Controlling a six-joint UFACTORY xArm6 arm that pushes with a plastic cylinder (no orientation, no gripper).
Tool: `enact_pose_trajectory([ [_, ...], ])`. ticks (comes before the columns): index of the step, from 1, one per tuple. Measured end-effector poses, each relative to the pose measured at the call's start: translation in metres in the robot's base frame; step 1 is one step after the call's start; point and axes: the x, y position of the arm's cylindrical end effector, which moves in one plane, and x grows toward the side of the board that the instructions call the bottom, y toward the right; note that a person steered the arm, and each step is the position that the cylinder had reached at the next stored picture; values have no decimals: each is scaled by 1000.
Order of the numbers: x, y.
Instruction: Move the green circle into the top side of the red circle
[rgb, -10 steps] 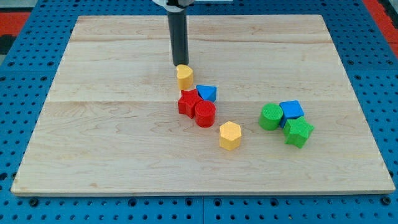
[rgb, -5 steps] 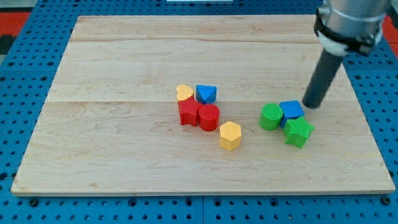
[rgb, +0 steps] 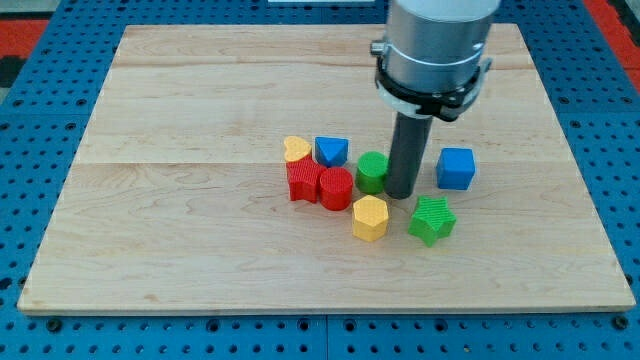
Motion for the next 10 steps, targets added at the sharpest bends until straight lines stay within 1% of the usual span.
enact_pose_trajectory([
  [1,-4,1],
  [2,-18,-4],
  [3,-18,-13],
  [5,-36,-6],
  [9,-35,-14],
  [10,-35,-26],
])
